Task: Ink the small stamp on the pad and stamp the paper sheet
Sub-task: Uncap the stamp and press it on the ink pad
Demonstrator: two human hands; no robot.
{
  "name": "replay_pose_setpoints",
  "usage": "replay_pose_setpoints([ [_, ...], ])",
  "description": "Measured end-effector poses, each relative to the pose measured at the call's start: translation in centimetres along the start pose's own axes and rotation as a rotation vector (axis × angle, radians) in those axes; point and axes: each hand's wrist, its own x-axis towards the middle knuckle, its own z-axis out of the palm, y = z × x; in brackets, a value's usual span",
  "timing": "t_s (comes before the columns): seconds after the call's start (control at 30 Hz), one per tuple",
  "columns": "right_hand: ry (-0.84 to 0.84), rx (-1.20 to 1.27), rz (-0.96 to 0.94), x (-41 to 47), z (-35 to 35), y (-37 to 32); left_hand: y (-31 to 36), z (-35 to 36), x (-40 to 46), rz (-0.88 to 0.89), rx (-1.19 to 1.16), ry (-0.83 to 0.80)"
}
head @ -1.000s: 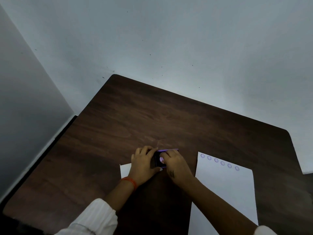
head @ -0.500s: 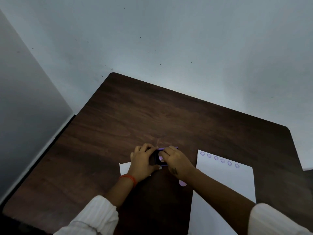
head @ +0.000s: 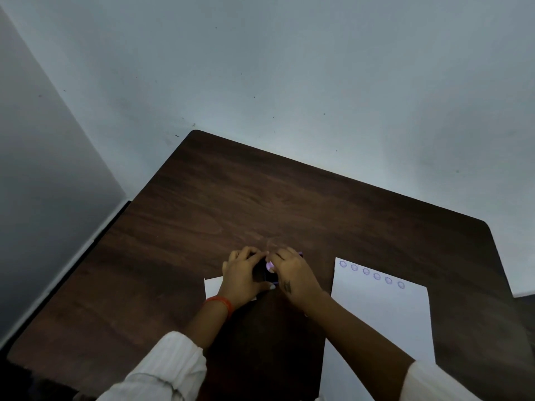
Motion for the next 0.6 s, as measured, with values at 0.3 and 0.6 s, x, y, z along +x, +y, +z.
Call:
replay_pose_setpoints([
  [0.3,-0.016,-0.052,0.074,0.5,0.6,-0.2,-0.1,0.0,0.1,0.005,-0.007,0.001],
  [0.6,-0.008,-0.024,0.037,0.2,0.2,-0.3,-0.2,0.1,0.2,0.012,-0.019,0.005],
])
